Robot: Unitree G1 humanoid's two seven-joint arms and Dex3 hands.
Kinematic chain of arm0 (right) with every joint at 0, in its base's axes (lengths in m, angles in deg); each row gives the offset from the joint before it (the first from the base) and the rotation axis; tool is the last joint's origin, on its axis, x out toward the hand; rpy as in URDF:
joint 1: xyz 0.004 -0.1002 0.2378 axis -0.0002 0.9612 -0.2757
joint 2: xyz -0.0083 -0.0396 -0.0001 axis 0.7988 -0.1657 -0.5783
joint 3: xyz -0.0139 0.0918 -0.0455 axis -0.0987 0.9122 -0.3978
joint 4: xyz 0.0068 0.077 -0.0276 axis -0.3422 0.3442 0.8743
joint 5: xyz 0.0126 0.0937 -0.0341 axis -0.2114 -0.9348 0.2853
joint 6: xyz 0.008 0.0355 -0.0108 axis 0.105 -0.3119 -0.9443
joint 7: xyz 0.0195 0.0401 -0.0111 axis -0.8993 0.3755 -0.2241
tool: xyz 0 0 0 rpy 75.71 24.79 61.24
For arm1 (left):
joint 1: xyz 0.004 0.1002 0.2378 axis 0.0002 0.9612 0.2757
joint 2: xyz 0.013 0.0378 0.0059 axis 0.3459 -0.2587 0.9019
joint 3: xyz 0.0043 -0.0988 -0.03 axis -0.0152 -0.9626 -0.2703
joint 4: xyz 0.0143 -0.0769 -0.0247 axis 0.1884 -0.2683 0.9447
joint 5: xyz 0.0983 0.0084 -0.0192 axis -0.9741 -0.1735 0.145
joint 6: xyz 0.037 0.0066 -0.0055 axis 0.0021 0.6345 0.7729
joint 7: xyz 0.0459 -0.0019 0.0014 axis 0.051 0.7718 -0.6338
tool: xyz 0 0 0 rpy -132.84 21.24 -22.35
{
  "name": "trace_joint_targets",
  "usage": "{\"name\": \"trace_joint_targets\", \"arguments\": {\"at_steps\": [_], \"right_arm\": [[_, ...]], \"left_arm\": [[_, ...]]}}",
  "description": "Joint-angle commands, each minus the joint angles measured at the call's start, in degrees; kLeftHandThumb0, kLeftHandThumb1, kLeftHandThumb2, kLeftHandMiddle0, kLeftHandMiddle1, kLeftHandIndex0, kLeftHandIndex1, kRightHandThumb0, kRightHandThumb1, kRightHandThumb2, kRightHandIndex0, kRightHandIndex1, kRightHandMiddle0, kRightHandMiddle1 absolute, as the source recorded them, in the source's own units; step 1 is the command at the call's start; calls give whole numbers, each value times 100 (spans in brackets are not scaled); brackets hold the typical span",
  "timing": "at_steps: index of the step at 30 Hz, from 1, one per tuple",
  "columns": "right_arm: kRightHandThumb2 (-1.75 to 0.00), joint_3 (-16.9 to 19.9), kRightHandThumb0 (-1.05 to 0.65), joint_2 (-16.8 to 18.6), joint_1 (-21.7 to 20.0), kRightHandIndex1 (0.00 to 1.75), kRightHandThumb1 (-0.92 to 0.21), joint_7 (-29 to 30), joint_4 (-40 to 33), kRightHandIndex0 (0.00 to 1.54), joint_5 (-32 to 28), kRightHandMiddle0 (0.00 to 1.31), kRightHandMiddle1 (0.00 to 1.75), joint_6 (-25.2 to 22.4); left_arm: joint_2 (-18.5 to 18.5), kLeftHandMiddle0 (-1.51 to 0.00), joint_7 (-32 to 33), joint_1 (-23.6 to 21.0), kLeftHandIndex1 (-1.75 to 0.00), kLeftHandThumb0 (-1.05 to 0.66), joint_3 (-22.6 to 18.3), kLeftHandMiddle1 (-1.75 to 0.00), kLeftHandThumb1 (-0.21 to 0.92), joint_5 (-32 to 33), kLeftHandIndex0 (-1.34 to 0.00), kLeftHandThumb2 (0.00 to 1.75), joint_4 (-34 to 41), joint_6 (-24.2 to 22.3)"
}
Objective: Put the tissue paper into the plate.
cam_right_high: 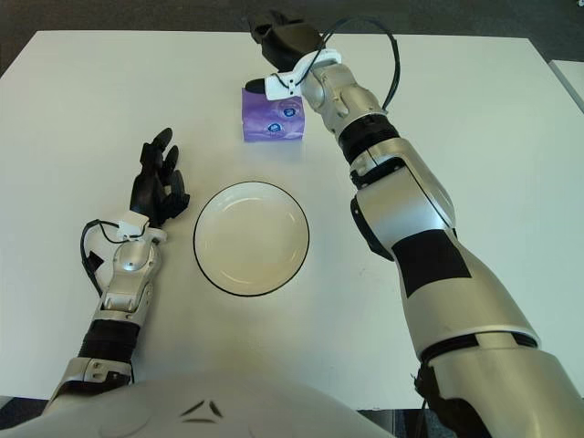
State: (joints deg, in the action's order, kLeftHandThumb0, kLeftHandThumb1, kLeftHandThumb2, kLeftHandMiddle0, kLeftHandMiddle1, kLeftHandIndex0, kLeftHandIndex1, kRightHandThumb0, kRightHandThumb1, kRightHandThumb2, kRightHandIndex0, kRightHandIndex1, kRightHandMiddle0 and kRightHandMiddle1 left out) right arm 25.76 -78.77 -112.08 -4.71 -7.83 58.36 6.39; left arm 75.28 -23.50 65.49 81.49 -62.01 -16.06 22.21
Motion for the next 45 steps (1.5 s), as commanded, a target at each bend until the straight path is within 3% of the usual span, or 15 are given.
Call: {"name": "trace_joint_targets", "arguments": {"at_steps": [1, 11, 25, 45], "right_arm": [[-72, -151, -105, -11, 56, 0, -92, 124, 54, 4, 137, 0, 8, 96], [-73, -341, -105, 99, 53, 2, -92, 109, 329, 8, 165, 0, 5, 133], [-72, -327, -103, 244, 17, 2, -92, -86, 568, 9, 87, 0, 0, 207], [-75, -465, -104, 162, 122, 2, -92, -124, 791, 9, 175, 0, 0, 169]], "left_arm": [[-50, -34, 19, 291, -61, -83, 78, -2, 92, -76, 0, 78, -315, -203], [-124, -35, 101, 264, -63, -82, 64, -2, 92, -87, 0, 78, -359, -216], [-106, -35, 102, 194, -62, -83, 77, -2, 92, -157, 0, 79, -486, -133], [-105, -35, 143, 106, -63, -83, 33, -2, 92, -139, 0, 80, -650, -84]]}}
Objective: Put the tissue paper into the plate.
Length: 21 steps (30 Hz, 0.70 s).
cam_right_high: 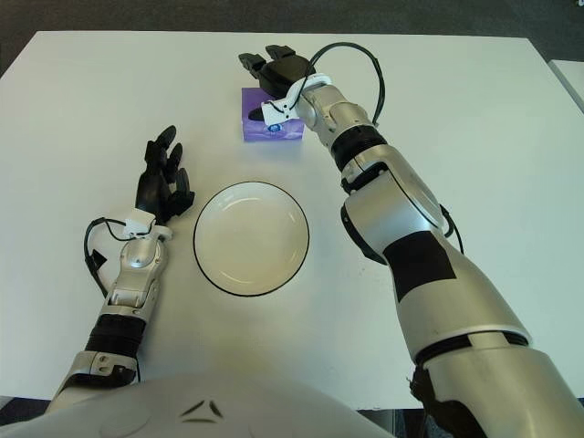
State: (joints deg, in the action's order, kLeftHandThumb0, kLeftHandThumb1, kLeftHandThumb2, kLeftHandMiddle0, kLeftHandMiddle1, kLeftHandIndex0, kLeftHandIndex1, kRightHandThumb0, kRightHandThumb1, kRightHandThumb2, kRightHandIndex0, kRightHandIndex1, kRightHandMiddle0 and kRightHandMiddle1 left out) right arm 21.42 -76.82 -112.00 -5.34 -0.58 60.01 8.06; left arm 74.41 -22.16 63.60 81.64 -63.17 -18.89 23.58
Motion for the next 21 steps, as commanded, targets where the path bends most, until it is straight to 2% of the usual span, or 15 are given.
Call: {"name": "trace_joint_targets", "arguments": {"at_steps": [1, 21], "right_arm": [[-75, -35, -104, -34, 116, 2, -92, -71, 73, 9, 6, 0, 0, 1], [-71, -113, -101, -90, 188, 1, -92, -661, 289, 10, 17, 1, 1, -311]], "left_arm": [[-17, -35, 9, 293, -63, -83, 17, -2, 92, -22, 0, 81, -371, -219], [-32, -34, 29, 330, -63, -82, -22, -1, 92, 0, 0, 80, -315, -276]]}}
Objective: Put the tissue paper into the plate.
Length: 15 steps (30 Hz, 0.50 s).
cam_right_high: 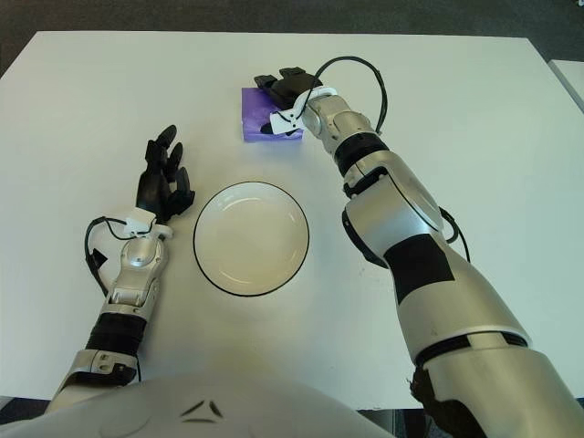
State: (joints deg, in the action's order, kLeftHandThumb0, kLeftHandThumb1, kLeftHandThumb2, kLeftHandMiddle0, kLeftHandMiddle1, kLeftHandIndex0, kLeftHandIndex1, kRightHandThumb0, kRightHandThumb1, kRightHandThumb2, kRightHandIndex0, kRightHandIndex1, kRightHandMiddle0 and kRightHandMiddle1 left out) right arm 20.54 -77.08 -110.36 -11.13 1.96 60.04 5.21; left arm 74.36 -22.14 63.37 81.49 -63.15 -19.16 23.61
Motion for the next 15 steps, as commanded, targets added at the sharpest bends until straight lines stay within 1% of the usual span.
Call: {"name": "trace_joint_targets", "arguments": {"at_steps": [1, 15], "right_arm": [[-71, -30, -101, -75, 29, 1, -92, -111, 46, 10, 14, 1, 1, -29], [-70, -125, -100, -97, 156, 1, -92, -380, 217, 10, 37, 0, 0, -60]], "left_arm": [[-31, -34, 30, 357, -63, -82, -11, -1, 92, 0, 0, 80, -283, -284], [-39, -34, -5, 354, -63, -82, -45, -1, 92, 32, 0, 81, -324, -244]]}}
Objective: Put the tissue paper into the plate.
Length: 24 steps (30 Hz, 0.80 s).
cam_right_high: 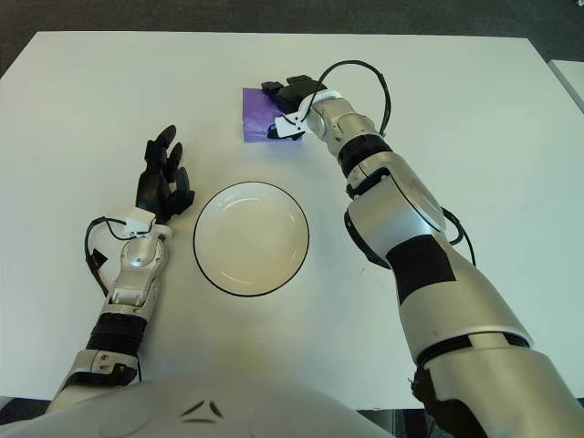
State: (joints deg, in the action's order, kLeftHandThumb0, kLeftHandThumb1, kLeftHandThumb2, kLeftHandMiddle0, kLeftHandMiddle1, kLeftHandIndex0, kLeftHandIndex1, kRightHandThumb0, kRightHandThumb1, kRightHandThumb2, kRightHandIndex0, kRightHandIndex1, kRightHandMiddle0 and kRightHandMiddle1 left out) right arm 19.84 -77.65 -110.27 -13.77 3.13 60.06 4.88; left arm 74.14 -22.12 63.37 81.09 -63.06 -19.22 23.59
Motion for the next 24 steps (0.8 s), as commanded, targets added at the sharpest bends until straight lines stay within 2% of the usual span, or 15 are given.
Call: {"name": "trace_joint_targets", "arguments": {"at_steps": [1, 24], "right_arm": [[-70, -62, -100, -34, 161, 1, -92, -120, 113, 10, 38, 0, 0, -35], [-70, -269, -99, 134, 411, 1, -92, 99, 239, 10, 93, 0, 0, -14]], "left_arm": [[-17, -34, -9, 355, -63, -82, -6, -1, 92, 24, 0, 81, -315, -245], [-54, -34, 11, 435, -63, -82, 19, -1, 92, -8, 0, 82, -199, -292]]}}
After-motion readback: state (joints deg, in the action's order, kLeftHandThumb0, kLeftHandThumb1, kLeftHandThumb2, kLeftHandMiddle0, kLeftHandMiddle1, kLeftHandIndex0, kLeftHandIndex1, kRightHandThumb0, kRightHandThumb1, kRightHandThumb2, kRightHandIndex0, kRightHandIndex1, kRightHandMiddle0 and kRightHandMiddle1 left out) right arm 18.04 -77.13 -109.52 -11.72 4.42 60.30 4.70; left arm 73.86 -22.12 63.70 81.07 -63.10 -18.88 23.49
